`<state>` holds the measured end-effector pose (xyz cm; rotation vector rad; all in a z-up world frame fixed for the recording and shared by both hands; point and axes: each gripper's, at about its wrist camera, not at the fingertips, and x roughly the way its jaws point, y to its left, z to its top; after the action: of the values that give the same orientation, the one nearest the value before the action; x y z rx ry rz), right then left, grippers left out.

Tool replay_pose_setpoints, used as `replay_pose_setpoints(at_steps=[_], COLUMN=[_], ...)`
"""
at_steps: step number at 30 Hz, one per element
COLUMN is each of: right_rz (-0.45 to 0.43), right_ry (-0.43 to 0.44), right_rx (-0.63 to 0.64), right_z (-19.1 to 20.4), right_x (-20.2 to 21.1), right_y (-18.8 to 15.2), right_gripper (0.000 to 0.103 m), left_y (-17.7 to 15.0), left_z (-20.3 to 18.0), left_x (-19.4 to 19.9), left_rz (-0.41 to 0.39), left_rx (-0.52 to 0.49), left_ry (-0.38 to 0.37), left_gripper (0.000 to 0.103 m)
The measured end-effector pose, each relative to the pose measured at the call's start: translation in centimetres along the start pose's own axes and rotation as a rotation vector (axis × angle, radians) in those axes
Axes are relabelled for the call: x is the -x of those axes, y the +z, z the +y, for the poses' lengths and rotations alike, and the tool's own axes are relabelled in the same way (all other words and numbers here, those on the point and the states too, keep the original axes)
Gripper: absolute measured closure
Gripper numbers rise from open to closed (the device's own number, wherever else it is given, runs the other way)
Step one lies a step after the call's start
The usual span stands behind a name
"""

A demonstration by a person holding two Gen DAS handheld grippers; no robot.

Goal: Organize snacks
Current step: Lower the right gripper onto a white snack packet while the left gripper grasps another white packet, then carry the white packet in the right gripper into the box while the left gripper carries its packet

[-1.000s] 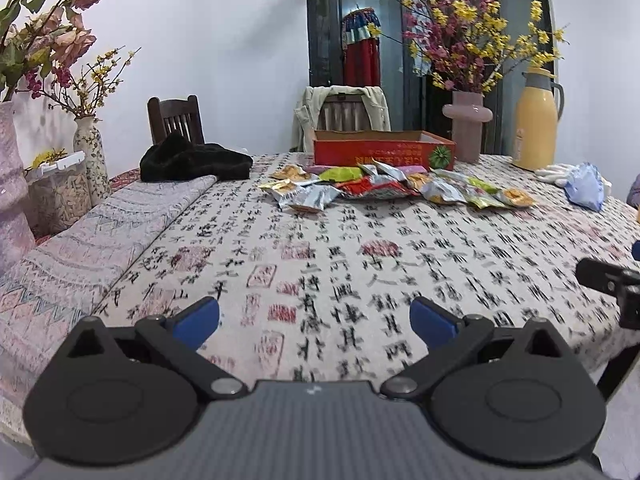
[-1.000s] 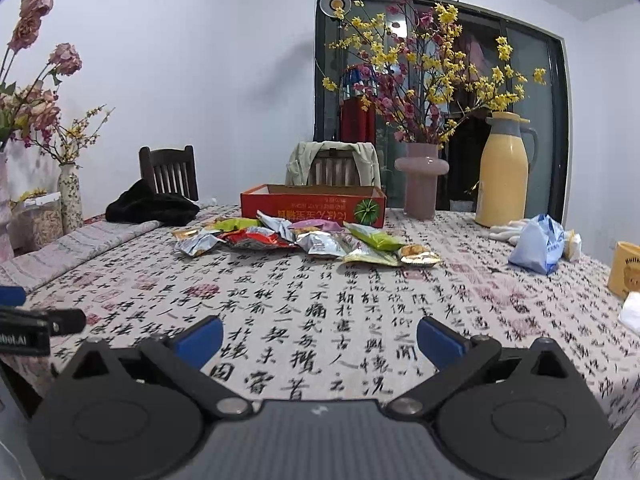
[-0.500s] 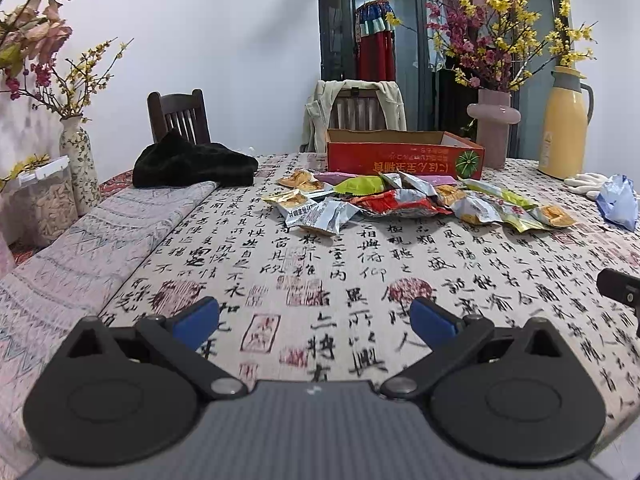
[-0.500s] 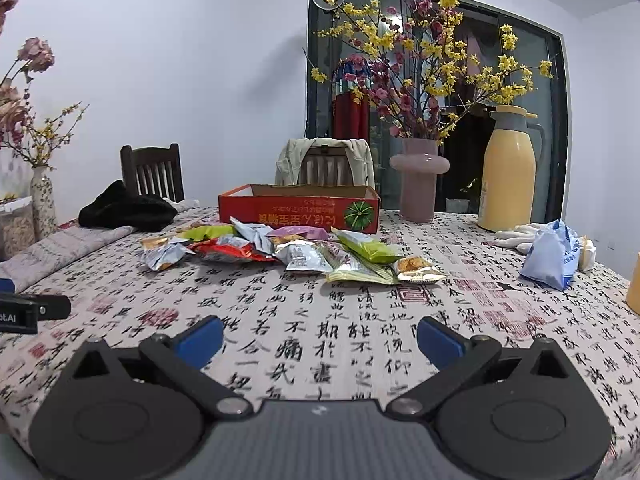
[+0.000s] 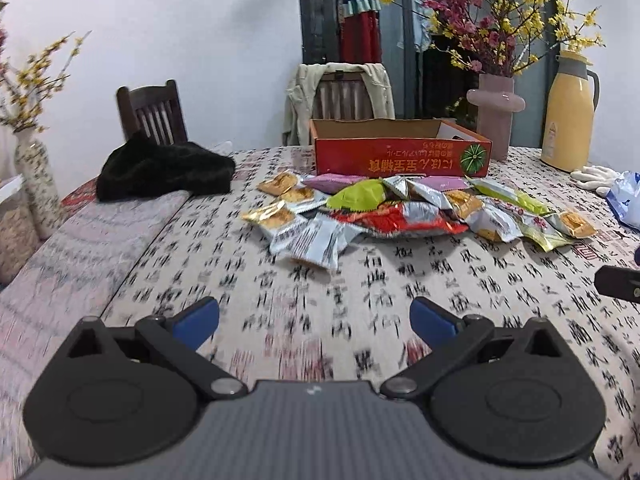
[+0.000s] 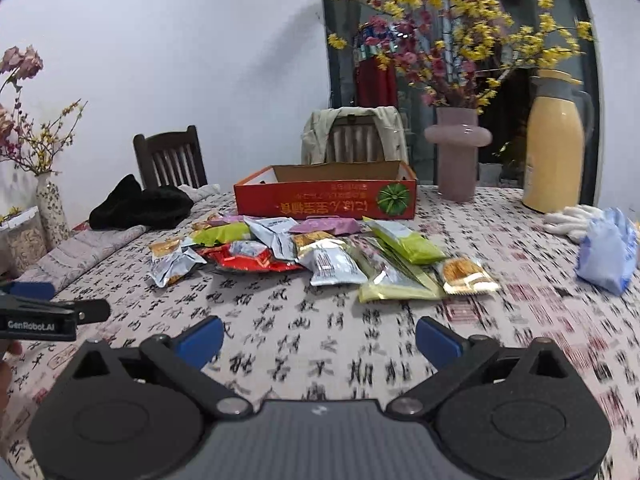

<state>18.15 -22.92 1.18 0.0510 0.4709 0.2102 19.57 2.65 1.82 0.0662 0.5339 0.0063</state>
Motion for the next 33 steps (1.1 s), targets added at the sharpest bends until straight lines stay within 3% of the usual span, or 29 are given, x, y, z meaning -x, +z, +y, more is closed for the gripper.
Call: replay_pose_setpoints(at_steps=[7,10,12,14,20,28,33], right_rz=[0.057,0.084,0.106,0.142,0.168,0.234,0.227], right_ry=[0.051,0.064,0.078,0.091,0.106,0.120,0.132], right_rx=[0.029,0.050,0.051,0.040,0.049,0.029,0.022], right_z=[-1.0,-1.5,-1.8,-2.2,-2.9,-3.7,-3.6], right_x=[-4.6,-7.2,-8.9,-10.6,-14.2,-18.1,-17.4], right_y=[3.6,4.9,5.4,5.9,7.3,7.0,6.7], right_gripper=[0.020,0.024,0.025,0.034,0.039,0.057,0.062], left_y=[3.5,4.6,5.2,5.8,6.6,6.2,6.2], left_z=[1.5,2.4,2.7,3.0,3.6,4.0,4.3], left_x=[-5.5,-8.1,-10.0,-11.6,-14.8,-16.5,-15.1], left_rz=[0.084,0.084,0.095,0.113,0.153,0.206,0.190], left_rx=[-0.016,-0.035,-0.052,-0.052,-0.038,0.005,0.037], left_ry=[-0.106,-0.212,-0.234,-0.240,-0.321,-0.345,-0.347], left_gripper=[0.000,0.011,0.023,0.029,0.048,0.055,0.058])
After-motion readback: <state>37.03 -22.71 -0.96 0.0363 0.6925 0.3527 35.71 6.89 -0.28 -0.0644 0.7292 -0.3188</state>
